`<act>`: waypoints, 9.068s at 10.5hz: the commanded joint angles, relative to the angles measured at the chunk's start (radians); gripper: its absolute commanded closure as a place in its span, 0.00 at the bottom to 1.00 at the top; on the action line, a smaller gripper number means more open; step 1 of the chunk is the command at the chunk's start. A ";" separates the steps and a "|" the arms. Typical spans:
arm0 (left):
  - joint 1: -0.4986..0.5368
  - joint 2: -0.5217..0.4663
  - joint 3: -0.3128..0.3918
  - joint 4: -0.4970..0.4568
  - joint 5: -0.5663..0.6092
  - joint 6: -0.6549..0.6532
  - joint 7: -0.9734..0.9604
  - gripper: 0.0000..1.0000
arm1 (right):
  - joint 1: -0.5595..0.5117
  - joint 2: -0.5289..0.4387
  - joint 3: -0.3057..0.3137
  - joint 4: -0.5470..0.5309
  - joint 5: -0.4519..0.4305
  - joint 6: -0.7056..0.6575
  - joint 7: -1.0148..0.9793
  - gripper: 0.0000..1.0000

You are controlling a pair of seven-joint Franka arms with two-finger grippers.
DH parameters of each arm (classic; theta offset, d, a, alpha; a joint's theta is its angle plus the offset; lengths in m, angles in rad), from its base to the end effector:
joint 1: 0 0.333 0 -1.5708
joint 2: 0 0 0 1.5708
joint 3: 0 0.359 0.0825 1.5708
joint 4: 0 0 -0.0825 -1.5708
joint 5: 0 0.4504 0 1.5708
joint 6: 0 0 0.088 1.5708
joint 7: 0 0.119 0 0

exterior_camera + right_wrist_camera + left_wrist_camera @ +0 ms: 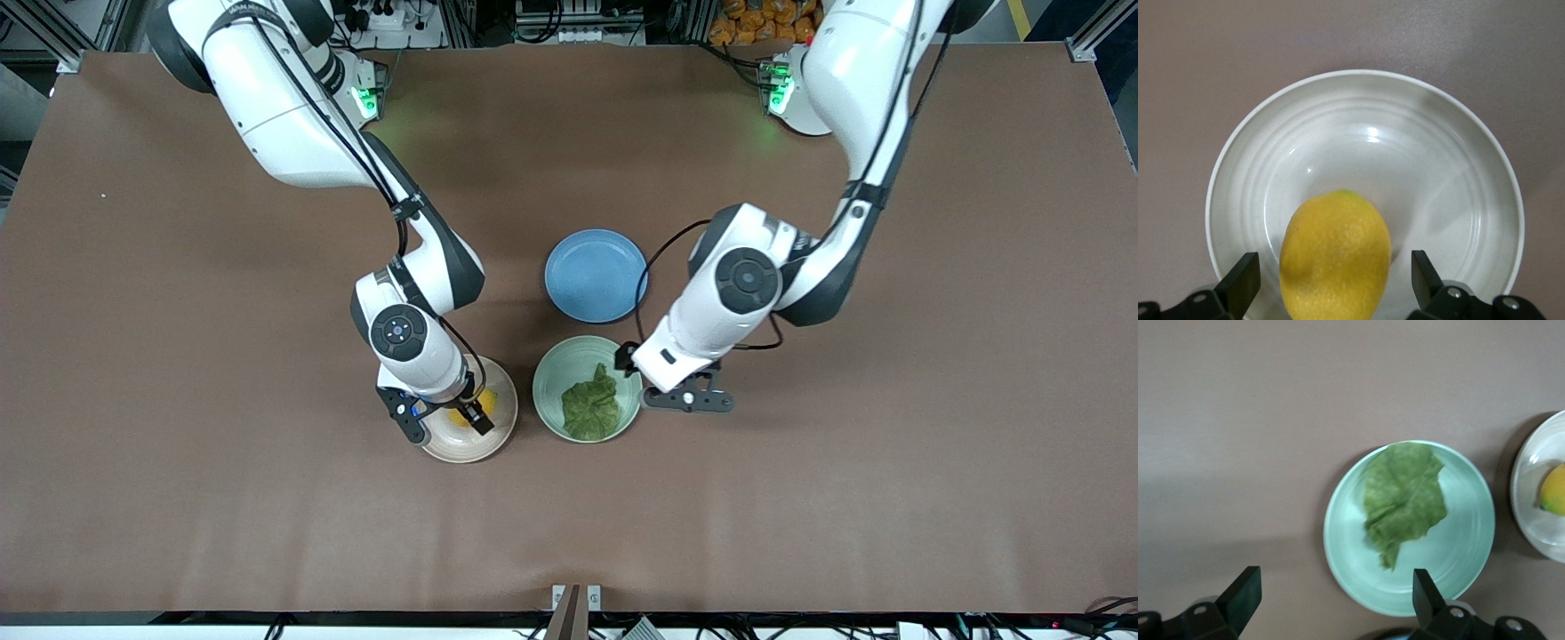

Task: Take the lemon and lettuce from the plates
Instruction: 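Close the right gripper on the lemon while the left gripper grasps lettuce, then carry the lemon off the plate and set it on the table, then lift the lettuce off the green plate with the left gripper, then lower the lettuce onto the table and open the left gripper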

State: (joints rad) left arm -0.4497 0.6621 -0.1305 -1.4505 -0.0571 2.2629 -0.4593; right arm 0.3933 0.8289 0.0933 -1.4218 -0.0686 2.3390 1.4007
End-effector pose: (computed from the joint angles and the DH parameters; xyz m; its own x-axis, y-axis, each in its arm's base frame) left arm 0.6948 -0.4339 0.3031 0.9959 -0.0470 0.0770 -0.0604 -0.9815 0.1817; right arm 0.7333 0.3694 0.1870 0.6200 -0.7846 0.0006 -0.7811 -0.6174 -0.0934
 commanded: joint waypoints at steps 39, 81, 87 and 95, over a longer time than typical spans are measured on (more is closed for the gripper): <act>-0.132 0.304 0.066 0.107 0.002 0.449 -0.299 1.00 | -0.507 -0.441 0.011 -0.595 0.032 0.084 -1.185 0.83; 0.287 0.083 0.061 0.097 0.163 -0.508 0.405 1.00 | -0.588 -0.861 0.014 -0.217 0.129 -0.676 -1.306 0.00; 0.301 0.117 0.061 0.097 0.169 -0.462 0.432 0.26 | -0.507 -0.866 -0.055 -0.200 0.075 -0.710 -1.306 0.00; 0.307 0.068 0.061 0.107 0.189 -0.477 0.472 0.00 | -0.338 -0.857 -0.211 -0.129 0.070 -0.713 -1.319 0.00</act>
State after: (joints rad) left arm -0.1515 0.7735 -0.0643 -1.3359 0.1249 1.7953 -0.0080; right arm 0.0363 -0.0353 -0.1052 -1.5964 0.0167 1.6405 0.0909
